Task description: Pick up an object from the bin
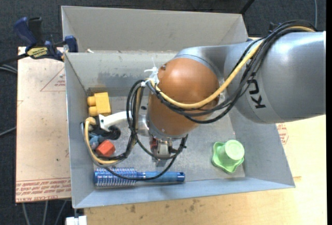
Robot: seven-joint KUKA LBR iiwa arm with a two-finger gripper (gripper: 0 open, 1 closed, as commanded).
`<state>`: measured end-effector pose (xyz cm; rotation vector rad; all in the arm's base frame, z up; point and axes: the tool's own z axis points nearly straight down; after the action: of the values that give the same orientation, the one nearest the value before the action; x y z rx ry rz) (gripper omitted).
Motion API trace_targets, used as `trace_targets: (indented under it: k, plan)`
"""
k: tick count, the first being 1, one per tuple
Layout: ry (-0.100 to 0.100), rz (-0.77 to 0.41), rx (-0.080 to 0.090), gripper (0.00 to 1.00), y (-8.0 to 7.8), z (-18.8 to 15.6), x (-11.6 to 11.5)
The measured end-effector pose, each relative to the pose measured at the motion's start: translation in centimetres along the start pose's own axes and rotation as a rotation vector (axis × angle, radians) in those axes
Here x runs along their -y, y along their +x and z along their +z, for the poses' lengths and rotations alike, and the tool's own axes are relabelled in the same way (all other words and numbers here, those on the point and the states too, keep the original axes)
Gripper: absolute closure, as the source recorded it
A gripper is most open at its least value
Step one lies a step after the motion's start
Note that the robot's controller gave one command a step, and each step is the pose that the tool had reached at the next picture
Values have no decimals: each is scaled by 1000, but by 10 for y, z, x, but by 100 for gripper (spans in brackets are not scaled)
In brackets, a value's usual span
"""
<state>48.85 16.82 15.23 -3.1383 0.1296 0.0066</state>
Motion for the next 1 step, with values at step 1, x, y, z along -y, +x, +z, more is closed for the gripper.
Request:
trace_targets:
  k: [1]
  plan:
    - [1, 1, 0, 0, 0, 0, 0]
